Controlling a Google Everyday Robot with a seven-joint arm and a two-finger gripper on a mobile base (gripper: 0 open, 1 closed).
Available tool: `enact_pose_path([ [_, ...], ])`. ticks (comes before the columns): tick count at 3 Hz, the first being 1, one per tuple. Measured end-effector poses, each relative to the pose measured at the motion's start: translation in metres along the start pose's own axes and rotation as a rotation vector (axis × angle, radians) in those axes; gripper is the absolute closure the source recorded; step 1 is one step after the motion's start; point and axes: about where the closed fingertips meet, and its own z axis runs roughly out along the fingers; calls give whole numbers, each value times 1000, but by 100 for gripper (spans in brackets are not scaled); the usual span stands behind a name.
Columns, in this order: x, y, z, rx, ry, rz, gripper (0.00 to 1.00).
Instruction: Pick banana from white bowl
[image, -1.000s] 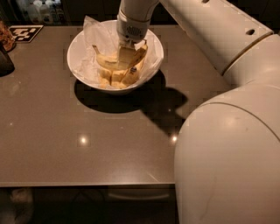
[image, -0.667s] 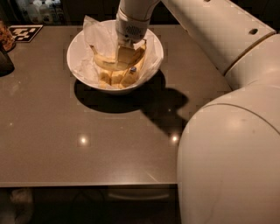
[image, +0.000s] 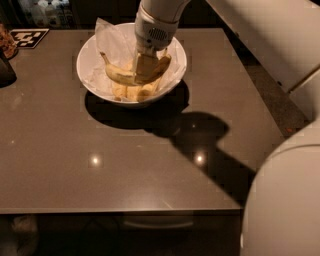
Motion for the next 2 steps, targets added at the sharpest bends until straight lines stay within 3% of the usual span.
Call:
enact_pose_path([
  [2, 8, 49, -27, 15, 9, 57, 100],
])
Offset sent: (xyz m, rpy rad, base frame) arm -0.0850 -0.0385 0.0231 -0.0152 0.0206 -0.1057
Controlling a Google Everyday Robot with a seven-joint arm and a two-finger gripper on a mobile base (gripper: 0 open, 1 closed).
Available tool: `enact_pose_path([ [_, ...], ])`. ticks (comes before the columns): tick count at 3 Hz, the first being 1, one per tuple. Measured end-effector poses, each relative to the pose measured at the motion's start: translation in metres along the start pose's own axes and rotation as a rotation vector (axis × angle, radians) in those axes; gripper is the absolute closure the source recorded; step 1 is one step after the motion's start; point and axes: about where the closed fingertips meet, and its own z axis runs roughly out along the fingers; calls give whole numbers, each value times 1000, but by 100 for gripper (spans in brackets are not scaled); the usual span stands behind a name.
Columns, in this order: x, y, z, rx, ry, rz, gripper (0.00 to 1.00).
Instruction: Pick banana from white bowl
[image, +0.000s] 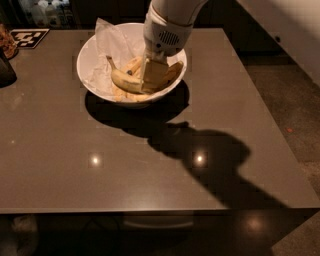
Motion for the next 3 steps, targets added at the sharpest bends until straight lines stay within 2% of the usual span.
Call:
enact_pose_path([
  [2, 19, 42, -19, 18, 5, 89, 100],
  [3, 20, 42, -19, 18, 6, 90, 100],
])
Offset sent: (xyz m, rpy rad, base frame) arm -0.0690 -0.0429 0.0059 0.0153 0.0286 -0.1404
